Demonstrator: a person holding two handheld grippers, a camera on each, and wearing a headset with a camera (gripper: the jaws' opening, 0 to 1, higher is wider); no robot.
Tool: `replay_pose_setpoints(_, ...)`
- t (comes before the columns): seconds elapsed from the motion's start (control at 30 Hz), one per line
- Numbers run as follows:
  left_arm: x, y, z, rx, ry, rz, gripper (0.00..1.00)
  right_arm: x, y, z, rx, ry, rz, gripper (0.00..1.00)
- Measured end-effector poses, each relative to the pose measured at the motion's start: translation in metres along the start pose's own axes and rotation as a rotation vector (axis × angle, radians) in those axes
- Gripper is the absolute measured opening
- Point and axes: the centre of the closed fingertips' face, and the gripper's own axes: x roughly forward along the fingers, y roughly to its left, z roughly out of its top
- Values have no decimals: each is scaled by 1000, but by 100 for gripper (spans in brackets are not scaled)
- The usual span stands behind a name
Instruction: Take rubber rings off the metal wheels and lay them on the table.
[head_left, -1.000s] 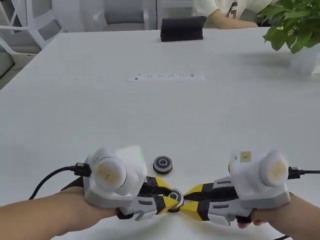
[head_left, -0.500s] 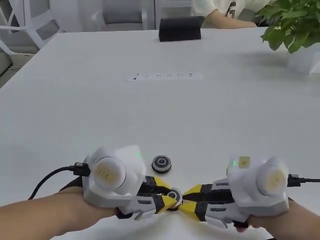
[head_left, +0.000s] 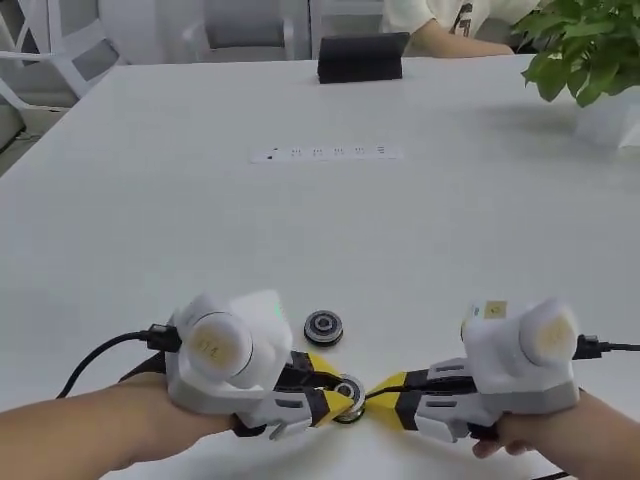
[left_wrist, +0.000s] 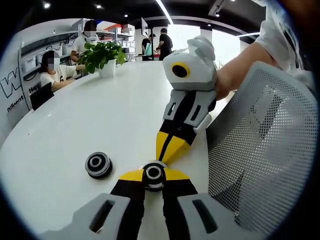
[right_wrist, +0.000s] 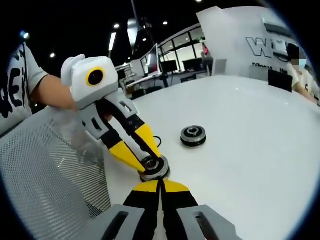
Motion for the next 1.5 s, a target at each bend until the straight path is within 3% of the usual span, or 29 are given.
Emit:
replay_pose_setpoints(0.2,0,0,0,6,0,1,7,-1,-2,-1,146,-55,-2,0)
replay_pose_setpoints(0.67,-1,1,0,3,-1,0,7,-6,-9,9,249,-132,-17,0)
replay_pose_setpoints(1.5,0,1,0,-1,9,14,7,-7,-3,16,245,-147,-12,0)
